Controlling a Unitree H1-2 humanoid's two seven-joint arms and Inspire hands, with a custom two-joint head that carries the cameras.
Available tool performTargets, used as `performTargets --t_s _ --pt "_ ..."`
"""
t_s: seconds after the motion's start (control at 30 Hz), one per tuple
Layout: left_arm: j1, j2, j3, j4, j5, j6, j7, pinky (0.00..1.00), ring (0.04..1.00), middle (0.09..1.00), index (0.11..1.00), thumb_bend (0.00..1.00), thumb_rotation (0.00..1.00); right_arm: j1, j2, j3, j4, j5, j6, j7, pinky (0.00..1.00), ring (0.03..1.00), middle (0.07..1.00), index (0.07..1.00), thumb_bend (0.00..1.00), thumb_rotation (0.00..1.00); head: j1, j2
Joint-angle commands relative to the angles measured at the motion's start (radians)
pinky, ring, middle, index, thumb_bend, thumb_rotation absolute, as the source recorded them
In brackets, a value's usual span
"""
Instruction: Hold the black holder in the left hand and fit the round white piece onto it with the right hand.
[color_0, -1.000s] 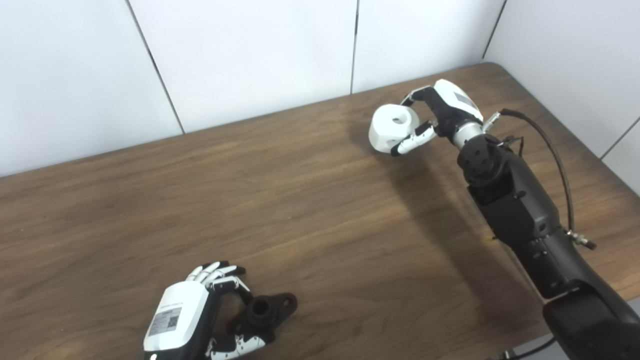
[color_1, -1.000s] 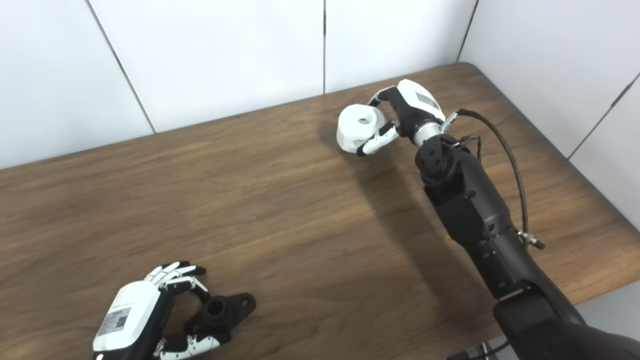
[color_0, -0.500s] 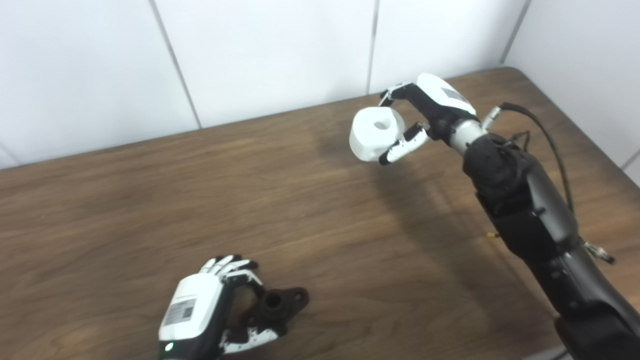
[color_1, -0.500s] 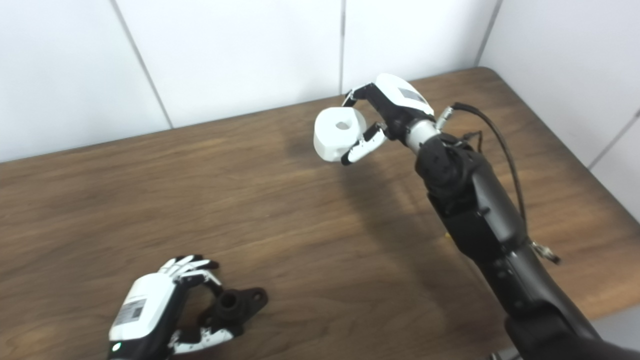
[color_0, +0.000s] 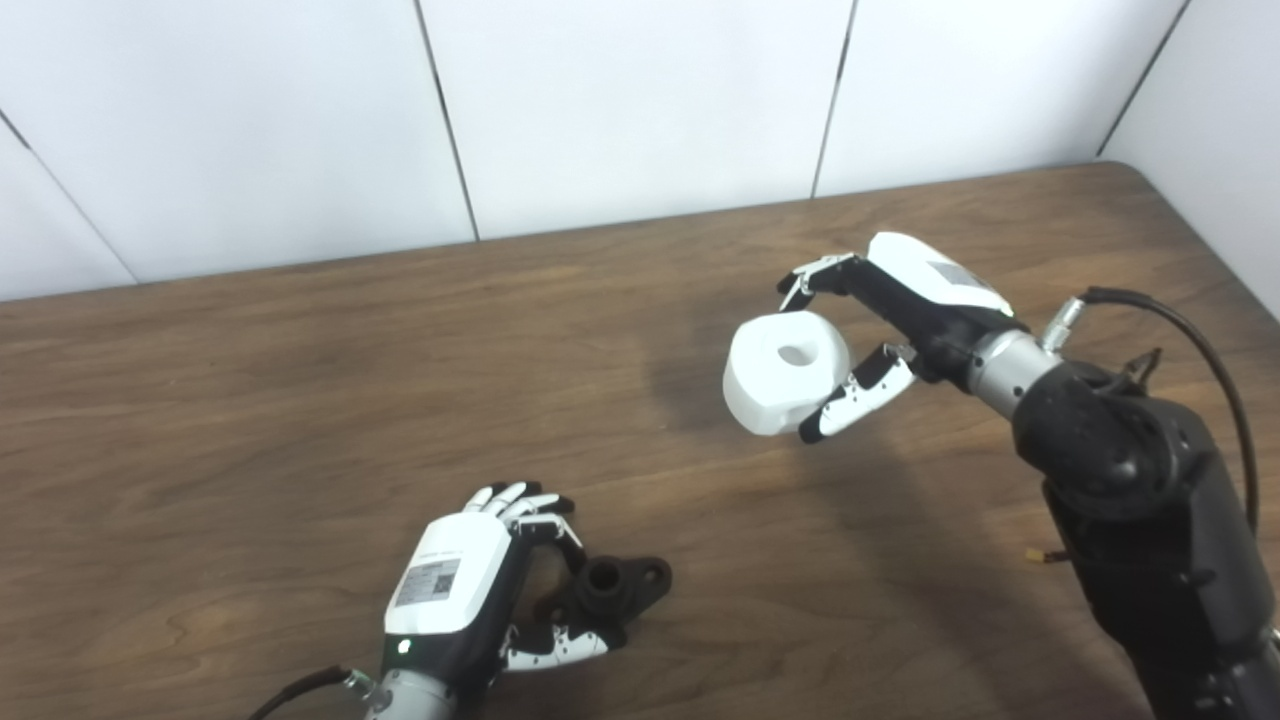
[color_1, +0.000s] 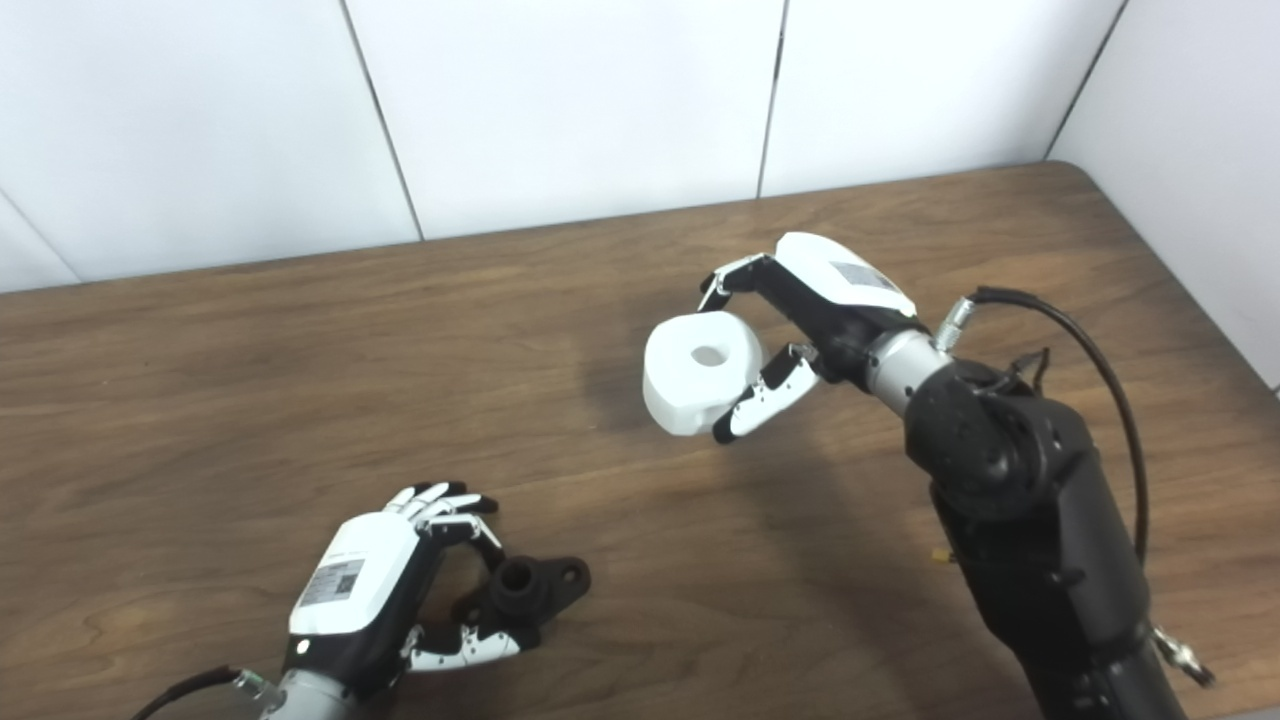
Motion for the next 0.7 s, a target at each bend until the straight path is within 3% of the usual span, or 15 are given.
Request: performTargets --t_s 0.0,0.3,0.67 --pt "0.001 -0.004 -0.023 0.032 0.036 0.017 -0.038 0.95 0.904 0.812 0.489 0.52 0.06 -0.002 0.009 -0.016 -0.054 0.014 0.0 0.01 0.83 0.909 0.824 0.483 0.52 0.15 0.013 0.004" --pt "-0.005 -0.012 -0.04 0.041 0.047 0.026 -0.031 0.95 0.903 0.801 0.489 0.52 0.06 0.071 0.032 0.006 -0.133 0.064 -0.007 -0.012 0.87 0.919 0.837 0.484 0.52 0.15 0.036 0.006" --pt "-0.012 -0.018 -0.052 0.04 0.058 0.034 -0.033 0.93 0.895 0.801 0.489 0.52 0.06 0.135 0.069 0.059 -0.184 0.093 -0.018 -0.026 0.84 0.932 0.839 0.484 0.52 0.15 0.042 0.017"
